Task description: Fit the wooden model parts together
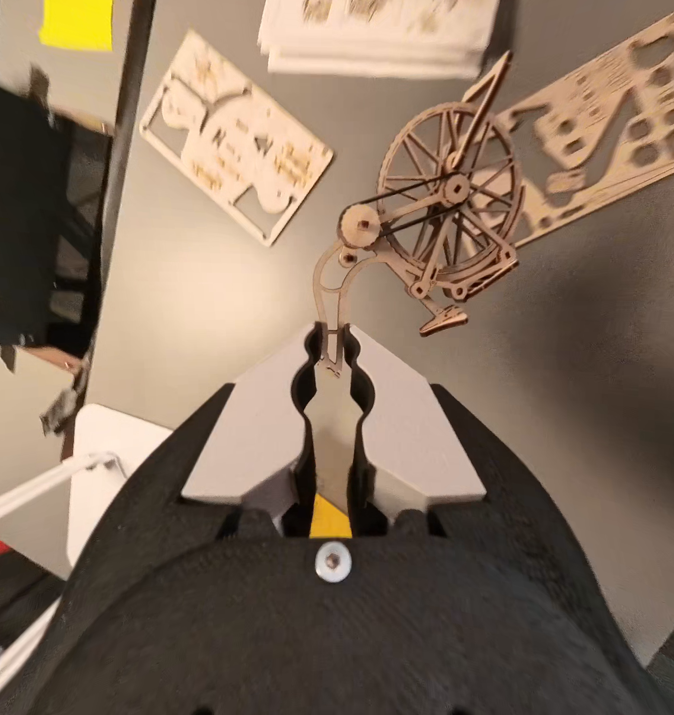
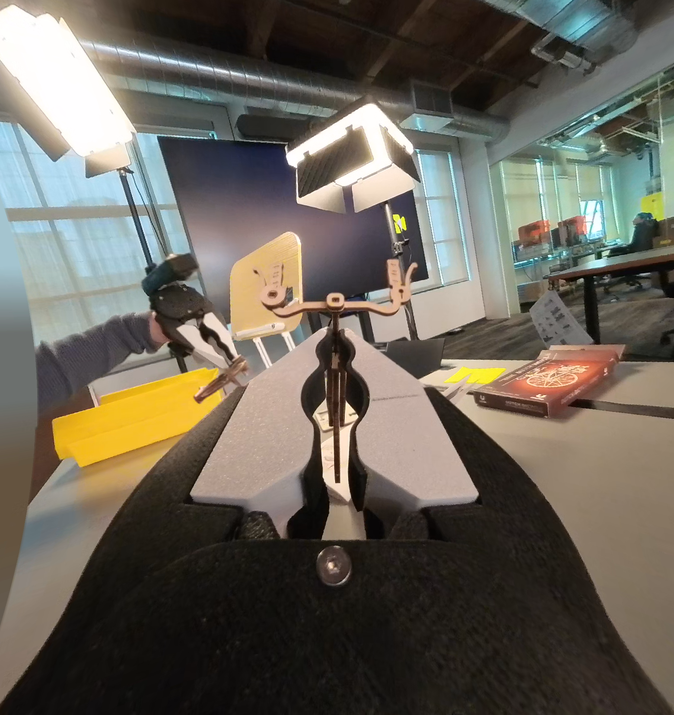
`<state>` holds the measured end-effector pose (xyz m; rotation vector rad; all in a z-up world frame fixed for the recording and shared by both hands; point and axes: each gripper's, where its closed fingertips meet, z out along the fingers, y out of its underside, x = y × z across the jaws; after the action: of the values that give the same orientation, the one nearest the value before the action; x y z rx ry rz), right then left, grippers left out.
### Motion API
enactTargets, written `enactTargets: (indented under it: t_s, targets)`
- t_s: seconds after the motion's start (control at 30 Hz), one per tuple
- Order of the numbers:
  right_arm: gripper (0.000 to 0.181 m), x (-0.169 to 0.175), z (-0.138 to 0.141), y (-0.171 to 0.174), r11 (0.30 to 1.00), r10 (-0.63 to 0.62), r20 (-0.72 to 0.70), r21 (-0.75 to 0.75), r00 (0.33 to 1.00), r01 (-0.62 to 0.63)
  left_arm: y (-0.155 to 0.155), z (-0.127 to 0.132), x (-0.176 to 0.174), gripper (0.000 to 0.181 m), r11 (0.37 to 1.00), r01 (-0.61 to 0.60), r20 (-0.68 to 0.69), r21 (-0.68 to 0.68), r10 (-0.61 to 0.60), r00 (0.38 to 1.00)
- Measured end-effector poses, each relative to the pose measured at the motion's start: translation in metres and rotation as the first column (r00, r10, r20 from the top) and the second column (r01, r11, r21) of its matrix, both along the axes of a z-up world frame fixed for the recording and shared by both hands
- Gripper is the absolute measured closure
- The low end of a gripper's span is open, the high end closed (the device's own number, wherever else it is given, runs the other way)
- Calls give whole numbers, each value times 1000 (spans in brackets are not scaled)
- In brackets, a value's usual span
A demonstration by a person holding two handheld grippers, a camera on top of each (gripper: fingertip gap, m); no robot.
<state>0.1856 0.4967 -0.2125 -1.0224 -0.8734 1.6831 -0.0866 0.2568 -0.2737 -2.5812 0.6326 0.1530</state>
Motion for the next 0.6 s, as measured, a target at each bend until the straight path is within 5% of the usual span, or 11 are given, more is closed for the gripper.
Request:
enactTargets:
  t_s: [0.2,0.3,0.5,0.6]
  targets:
    - [181,3,1,5,1000,-11,-9,-10,1000,11,28,25,61,171,977,212,-59,27,-210,976]
    - [181,4,1,6,1000,-18,-4,-4,1000,18,43,24,88,171,973,226,-60,47,-223,973]
    - [181,9,3,13,999,-39,-15,-14,999,39,65,-8,136,171,979,-123,176,160,95,980]
    - [181,11,4,16,999,-50,-17,-15,999,50,70,-30,164,171,964,-149,222,222,99,970]
